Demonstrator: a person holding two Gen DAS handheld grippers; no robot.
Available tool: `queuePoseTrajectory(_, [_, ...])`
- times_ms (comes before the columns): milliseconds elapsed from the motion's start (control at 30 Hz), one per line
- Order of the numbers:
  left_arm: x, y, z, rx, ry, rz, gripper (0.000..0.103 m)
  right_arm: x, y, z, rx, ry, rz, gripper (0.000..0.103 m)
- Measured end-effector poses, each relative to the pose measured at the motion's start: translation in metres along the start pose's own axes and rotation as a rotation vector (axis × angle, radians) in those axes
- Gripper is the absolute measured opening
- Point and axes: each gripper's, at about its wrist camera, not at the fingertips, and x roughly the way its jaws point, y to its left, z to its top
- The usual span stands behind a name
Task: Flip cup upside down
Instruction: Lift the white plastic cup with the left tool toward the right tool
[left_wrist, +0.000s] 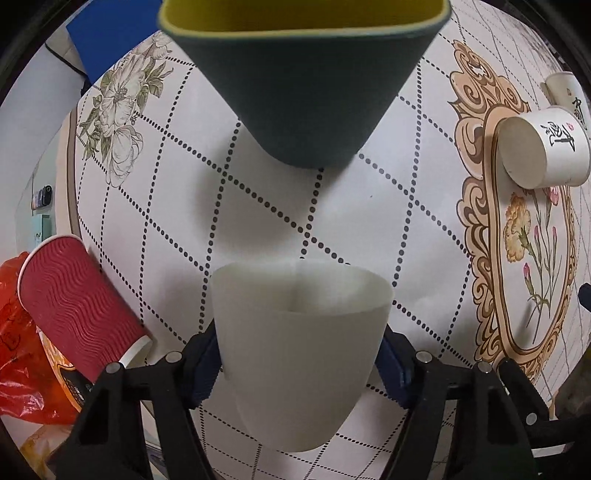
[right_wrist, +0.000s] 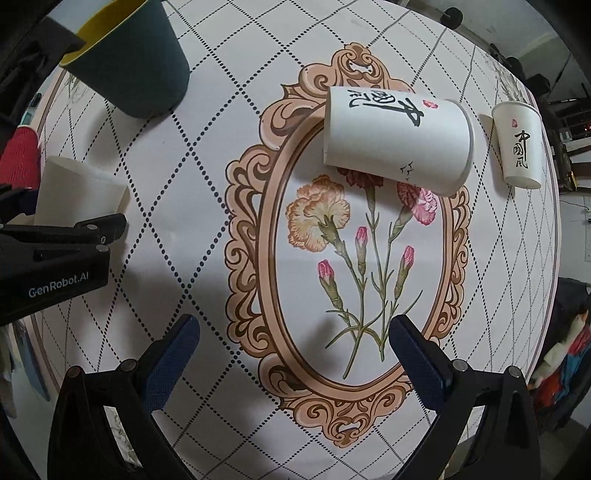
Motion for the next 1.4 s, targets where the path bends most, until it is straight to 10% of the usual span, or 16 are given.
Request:
queuePoseTrajectory(467, [-0.031, -0.008, -0.064, -0.188, 0.016, -0.084, 0.069, -0.008, -0.044, -0.028, 0.004, -0.01, 0.038, 0.103])
queuePoseTrajectory(1000, [-0.032, -0.132, -0.157, -0.416, 0.135, -0.292, 0.069, -0.002, -0.168, -0.127, -0.006, 0.034, 0.059, 0.103])
queuePoseTrajectory(1400, [0.005, -0.203, -0.162, -0.388, 0.117, -0.231, 0.07, 0.031, -0.222, -0.162, 0.015, 0.04, 0.044, 0.103])
